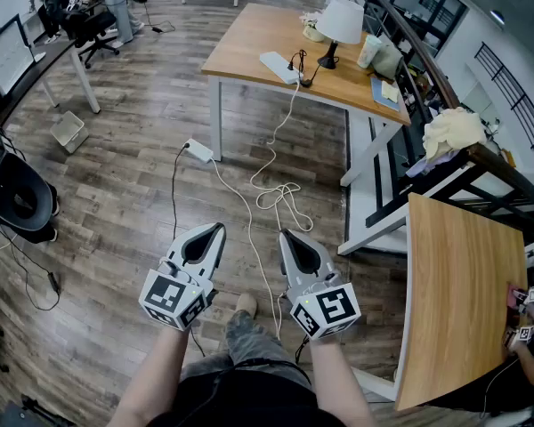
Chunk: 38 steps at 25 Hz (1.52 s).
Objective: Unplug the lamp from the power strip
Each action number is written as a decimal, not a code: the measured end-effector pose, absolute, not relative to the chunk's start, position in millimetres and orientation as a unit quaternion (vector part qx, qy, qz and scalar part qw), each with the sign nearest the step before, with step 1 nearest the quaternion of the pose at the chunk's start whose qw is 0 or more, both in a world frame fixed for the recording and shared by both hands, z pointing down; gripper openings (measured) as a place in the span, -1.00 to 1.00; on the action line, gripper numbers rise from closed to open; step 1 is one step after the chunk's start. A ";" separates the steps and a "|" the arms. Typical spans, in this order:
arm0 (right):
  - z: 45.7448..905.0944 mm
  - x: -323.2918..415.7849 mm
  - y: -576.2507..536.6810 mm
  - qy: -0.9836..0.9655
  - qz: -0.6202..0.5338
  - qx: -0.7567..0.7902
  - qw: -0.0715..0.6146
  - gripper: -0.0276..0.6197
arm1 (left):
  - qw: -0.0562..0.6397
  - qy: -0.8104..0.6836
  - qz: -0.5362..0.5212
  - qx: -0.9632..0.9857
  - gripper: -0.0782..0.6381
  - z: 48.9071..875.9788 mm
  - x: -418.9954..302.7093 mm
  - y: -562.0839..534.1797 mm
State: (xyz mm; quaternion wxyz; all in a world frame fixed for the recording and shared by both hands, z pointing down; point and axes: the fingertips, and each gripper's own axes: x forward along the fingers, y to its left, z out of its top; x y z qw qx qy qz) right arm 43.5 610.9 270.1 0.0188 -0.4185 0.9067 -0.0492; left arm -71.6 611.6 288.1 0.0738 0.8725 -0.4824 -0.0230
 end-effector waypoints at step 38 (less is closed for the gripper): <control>277.7 28.2 287.1 0.890 -0.068 -0.450 0.016 -0.89 | 0.080 -0.473 -0.036 0.877 -0.79 289.9 -101.7 263.9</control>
